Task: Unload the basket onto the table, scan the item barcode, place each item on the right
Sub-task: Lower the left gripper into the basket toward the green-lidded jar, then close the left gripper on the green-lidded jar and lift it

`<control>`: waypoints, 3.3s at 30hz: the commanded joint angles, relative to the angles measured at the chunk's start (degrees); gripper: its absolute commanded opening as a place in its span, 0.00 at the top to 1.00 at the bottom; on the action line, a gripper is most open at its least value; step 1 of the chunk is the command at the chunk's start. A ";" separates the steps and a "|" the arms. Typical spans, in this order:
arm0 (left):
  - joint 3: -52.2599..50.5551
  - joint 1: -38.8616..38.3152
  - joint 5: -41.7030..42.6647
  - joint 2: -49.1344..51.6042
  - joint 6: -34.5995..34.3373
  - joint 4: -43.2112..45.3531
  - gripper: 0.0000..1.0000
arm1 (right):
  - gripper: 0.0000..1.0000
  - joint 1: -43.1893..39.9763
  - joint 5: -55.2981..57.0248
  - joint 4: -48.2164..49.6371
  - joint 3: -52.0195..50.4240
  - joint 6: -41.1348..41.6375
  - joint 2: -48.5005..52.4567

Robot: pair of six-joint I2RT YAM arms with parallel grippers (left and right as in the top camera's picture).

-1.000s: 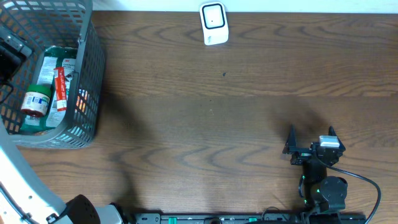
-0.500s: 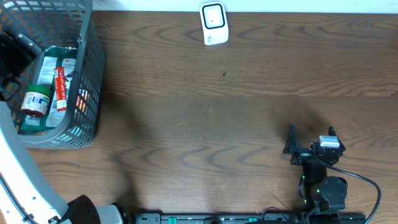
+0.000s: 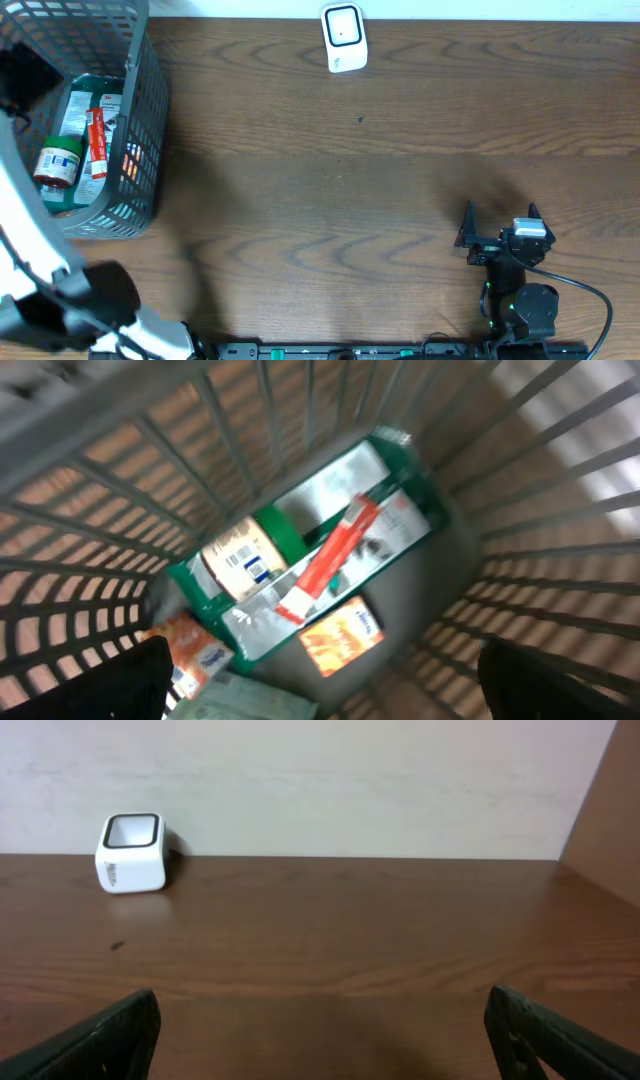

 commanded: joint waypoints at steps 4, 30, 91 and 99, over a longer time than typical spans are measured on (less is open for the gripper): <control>0.31 -0.02 -2.16 7.61 10.64 0.13 0.02 | 0.01 -0.72 0.72 -0.11 -0.07 0.79 -0.02; -0.66 2.91 -6.82 27.10 31.91 1.38 0.02 | 0.01 -0.72 0.72 -0.11 -0.07 0.79 -0.02; -4.22 5.99 -6.01 28.06 25.35 4.39 0.32 | 0.01 -0.72 0.72 -0.11 -0.07 0.79 -0.02; -2.19 5.99 -2.75 20.87 23.23 5.07 0.33 | 0.01 -0.72 0.72 -0.11 -0.07 0.79 -0.02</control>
